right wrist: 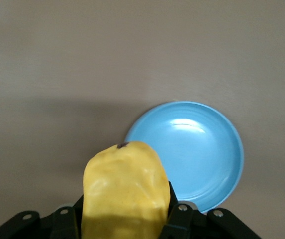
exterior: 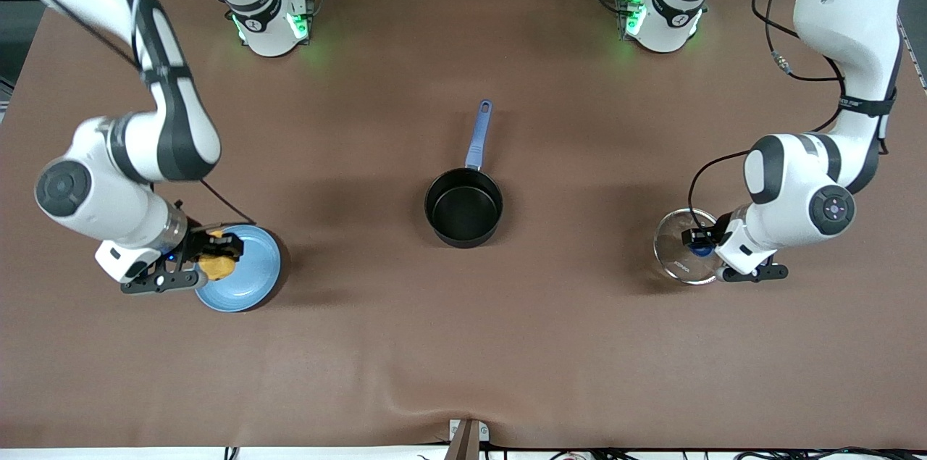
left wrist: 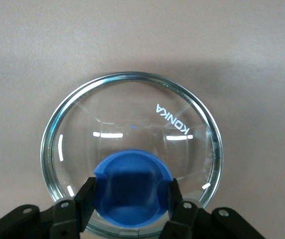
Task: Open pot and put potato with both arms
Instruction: 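Lower the lid with the left gripper while the right gripper carries the potato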
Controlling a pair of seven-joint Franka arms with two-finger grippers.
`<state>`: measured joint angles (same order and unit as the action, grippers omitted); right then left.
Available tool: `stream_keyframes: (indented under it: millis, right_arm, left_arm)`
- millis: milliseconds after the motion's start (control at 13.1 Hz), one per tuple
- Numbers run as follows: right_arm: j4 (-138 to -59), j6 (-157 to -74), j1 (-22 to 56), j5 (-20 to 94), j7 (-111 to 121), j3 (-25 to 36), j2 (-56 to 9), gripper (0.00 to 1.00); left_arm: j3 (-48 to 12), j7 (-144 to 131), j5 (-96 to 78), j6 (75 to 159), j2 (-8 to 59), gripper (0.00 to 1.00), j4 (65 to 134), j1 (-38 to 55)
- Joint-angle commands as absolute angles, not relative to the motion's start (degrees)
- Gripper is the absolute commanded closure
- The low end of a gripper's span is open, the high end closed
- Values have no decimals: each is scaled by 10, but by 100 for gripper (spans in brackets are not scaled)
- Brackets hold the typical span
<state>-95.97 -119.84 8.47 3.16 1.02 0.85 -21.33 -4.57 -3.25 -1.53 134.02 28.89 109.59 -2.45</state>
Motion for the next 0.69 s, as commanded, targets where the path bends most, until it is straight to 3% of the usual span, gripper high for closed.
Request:
stream_keyframes:
  millis: [0,76,153,229,306,535,611]
  right_arm:
    - [-912,-1158,145,34,-67,14,-218,88]
    - [-910,-1160,158,34,-92,12,-220,88]
    - [-910,-1163,178,33,-105,12,-221,88]
    - [-910,-1164,195,33,-112,11,-221,88]
    - [-909,-1165,213,33,-131,11,-222,88]
    - [-881,-1164,267,29,-231,9,-245,87]
    - [-869,-1165,287,26,-245,10,-261,82]
  left_arm:
    - [-50,-28,9,1402,272,100,1141,-26]
    - [-51,-28,9,1403,273,84,1141,-26]
    - [-50,-29,9,1403,277,58,1140,-25]
    - [-51,-28,9,1403,277,9,1138,-25]
    - [-51,-29,9,1403,273,0,1136,-26]
    - [-52,-39,9,1396,243,0,1131,-29]
    - [-52,-40,9,1381,217,0,1131,-27]
